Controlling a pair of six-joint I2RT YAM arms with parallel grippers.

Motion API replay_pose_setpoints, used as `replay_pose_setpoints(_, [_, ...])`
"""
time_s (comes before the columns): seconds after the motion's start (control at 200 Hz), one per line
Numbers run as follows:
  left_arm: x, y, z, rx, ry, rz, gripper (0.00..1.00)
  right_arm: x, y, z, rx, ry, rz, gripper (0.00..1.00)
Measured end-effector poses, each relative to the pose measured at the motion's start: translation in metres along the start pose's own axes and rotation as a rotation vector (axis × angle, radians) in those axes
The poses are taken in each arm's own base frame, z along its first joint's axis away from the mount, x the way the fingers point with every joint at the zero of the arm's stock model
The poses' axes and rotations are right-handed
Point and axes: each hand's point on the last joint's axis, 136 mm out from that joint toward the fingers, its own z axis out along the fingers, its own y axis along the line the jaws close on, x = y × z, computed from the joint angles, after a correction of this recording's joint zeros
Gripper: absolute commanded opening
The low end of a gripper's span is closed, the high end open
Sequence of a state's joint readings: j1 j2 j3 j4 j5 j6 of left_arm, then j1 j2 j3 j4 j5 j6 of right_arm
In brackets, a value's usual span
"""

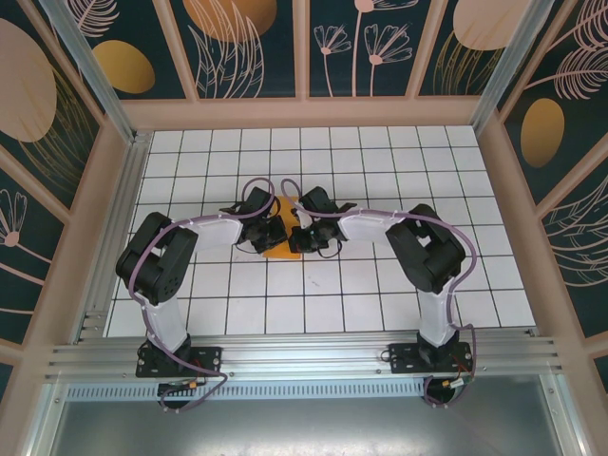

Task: Fold a paper plane with a square sheet of paper (pick it up from the middle)
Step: Fold the triangle a second time at the center of the table.

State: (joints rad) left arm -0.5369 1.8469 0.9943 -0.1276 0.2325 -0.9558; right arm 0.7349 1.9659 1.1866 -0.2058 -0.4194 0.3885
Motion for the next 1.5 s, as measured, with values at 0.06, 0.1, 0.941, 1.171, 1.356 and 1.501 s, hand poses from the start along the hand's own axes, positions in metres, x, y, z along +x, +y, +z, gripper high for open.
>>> replay_pose_setpoints(0.06, [0.0, 0.0, 0.0, 0.0, -0.001, 0.0, 0.04, 0.001, -0.001, 0.002, 0.002, 0.004, 0.006, 0.01])
replay_pose_setpoints(0.1, [0.0, 0.0, 0.0, -0.001, -0.001, 0.0, 0.04, 0.001, -0.001, 0.002, 0.002, 0.004, 0.007, 0.01])
replay_pose_setpoints(0.941, [0.0, 0.0, 0.0, -0.001, -0.001, 0.0, 0.03, 0.045, -0.012, -0.024, -0.056, 0.073, 0.067, 0.02])
replay_pose_setpoints(1.171, [0.0, 0.0, 0.0, -0.001, -0.001, 0.0, 0.03, -0.007, 0.001, -0.049, -0.04, -0.091, 0.026, 0.01])
replay_pose_setpoints(1.356, [0.0, 0.0, 0.0, -0.002, -0.001, 0.0, 0.03, -0.017, 0.007, -0.031, -0.043, -0.081, 0.008, 0.01])
replay_pose_setpoints(1.501, [0.0, 0.0, 0.0, -0.001, -0.001, 0.0, 0.03, -0.01, 0.0, -0.012, -0.038, -0.031, 0.022, 0.01])
